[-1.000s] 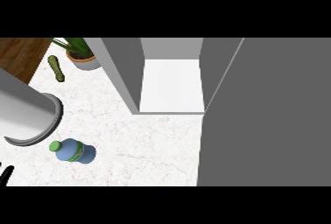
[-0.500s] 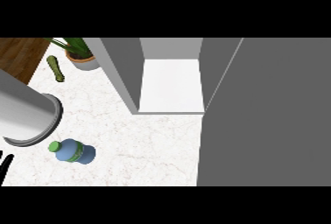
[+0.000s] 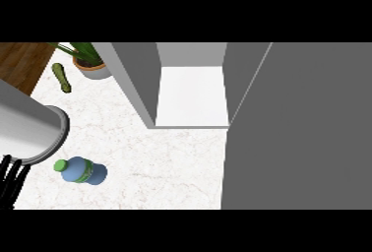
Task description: Pick up the bottled water, place it into the cabinet and close the cabinet
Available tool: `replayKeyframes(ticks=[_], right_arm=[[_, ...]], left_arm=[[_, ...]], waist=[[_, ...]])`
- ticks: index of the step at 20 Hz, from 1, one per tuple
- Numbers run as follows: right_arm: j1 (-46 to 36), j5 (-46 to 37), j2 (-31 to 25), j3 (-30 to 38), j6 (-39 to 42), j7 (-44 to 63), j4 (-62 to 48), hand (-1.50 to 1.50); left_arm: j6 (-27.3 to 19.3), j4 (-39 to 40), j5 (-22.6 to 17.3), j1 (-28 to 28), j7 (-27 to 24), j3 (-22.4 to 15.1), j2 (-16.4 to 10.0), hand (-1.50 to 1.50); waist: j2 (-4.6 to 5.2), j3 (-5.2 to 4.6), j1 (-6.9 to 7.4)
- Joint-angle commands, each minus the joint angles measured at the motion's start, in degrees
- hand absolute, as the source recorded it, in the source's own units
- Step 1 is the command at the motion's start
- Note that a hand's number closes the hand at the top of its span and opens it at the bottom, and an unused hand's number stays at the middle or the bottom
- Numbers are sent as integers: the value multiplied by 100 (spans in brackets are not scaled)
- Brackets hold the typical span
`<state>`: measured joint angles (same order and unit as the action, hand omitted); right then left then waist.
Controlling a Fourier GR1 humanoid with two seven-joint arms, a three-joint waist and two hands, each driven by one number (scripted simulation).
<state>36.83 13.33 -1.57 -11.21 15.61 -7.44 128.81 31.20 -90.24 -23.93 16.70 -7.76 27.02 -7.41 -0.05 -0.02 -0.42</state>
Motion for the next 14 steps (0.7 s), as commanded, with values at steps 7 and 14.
replayKeyframes(ticks=[7,14], right_arm=[[164,107,-171,130,160,-205,-48,-150],[447,119,-215,32,268,-483,-15,-150]], left_arm=[[-174,2211,673,-1215,-674,12,-225,-150],[235,4110,691,-1933,-1278,147,-630,-150]], waist=[[4,0,-24],[5,-4,-50]])
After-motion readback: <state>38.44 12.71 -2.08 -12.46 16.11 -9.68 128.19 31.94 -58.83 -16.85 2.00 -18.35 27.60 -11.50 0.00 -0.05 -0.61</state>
